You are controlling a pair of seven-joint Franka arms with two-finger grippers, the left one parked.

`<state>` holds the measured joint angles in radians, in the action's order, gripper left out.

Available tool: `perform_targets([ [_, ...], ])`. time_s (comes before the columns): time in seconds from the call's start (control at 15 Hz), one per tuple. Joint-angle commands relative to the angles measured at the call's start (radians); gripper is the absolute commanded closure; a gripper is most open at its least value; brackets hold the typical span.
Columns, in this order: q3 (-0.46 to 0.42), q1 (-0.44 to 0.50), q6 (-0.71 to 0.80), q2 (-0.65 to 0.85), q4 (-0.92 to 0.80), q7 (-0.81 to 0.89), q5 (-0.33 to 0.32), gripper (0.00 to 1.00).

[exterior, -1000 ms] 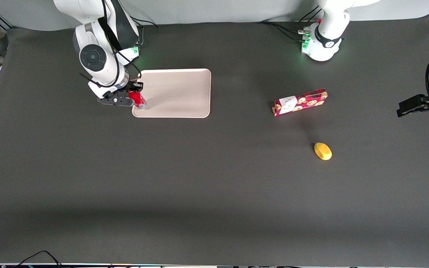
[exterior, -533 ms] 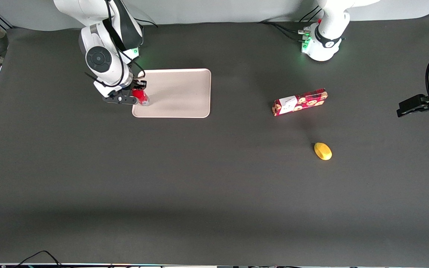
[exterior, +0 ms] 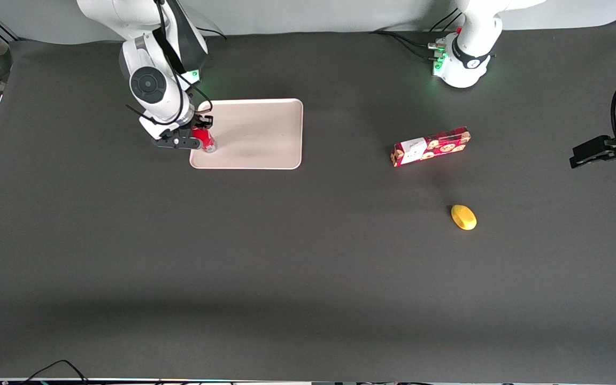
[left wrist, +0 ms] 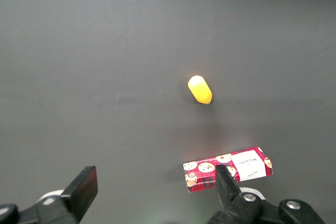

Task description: Place coke bottle on tray

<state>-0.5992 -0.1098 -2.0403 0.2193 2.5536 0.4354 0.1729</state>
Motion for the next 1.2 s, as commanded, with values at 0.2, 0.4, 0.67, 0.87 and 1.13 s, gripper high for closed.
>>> perform_targets([
  [0.2, -0.016, 0.006, 0.002, 0.011, -0.024, -0.006, 0.022, 0.0],
  [0.4, -0.004, -0.004, 0.051, 0.012, -0.108, -0.007, 0.01, 0.0],
  [0.67, 0.09, -0.01, 0.133, 0.014, -0.266, -0.01, -0.108, 0.0],
  [0.87, 0.171, -0.011, 0.158, 0.009, -0.404, -0.041, -0.128, 0.0],
  [1.13, 0.338, -0.008, 0.232, -0.052, -0.62, -0.248, -0.151, 0.0],
])
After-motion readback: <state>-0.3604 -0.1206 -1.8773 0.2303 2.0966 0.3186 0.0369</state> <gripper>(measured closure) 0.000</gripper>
